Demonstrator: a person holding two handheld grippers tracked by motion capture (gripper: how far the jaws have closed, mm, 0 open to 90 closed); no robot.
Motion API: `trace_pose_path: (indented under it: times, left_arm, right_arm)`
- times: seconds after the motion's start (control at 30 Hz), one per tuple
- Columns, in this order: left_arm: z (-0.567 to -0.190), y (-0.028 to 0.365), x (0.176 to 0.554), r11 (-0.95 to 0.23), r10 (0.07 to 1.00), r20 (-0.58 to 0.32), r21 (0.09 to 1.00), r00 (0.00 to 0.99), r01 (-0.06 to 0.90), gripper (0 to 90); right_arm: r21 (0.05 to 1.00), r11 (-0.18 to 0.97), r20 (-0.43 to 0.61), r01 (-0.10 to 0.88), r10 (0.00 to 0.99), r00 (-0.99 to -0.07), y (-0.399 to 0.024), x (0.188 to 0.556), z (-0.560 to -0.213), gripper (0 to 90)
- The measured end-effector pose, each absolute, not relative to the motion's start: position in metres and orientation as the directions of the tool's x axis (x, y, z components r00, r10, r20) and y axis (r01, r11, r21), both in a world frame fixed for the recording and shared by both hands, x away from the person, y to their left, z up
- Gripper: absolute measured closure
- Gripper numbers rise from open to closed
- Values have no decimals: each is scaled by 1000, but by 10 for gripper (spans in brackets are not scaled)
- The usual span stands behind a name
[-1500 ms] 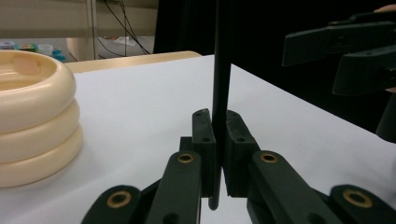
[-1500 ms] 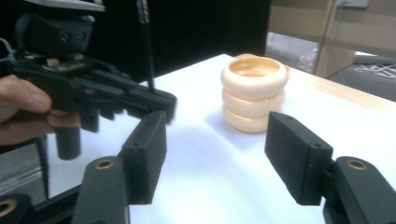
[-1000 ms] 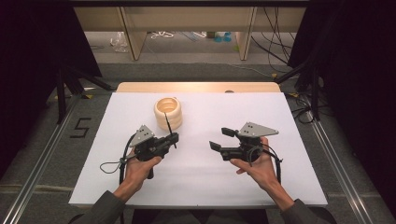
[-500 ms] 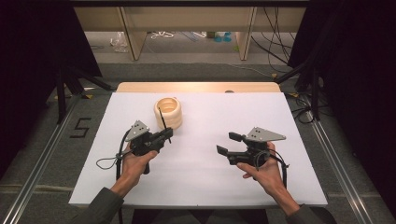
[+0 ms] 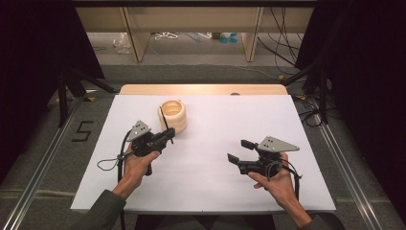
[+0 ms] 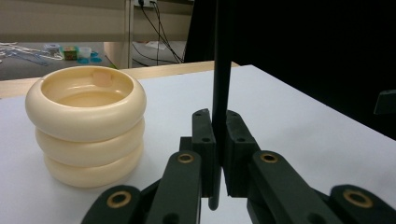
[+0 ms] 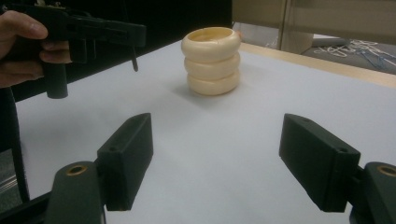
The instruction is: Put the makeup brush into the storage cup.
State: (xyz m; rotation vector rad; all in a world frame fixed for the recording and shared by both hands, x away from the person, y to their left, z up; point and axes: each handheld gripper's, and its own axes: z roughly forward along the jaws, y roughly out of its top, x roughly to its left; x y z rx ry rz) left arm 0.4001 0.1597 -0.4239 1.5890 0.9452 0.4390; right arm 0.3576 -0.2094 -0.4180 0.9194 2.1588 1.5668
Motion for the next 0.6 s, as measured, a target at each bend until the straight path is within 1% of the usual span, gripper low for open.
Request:
trace_pose_path:
  times: [0.27,0.6]
  left_arm:
    - [-424,161,406,3,777,-215,941,592,337,847]
    - [-419,163,414,4,780,-217,939,586,343,847]
  right_arm:
    - [930,200,100,308,668,-737,-213,353,-419,260]
    - [928,196,110,316,667,-737,-215,350,-423,251]
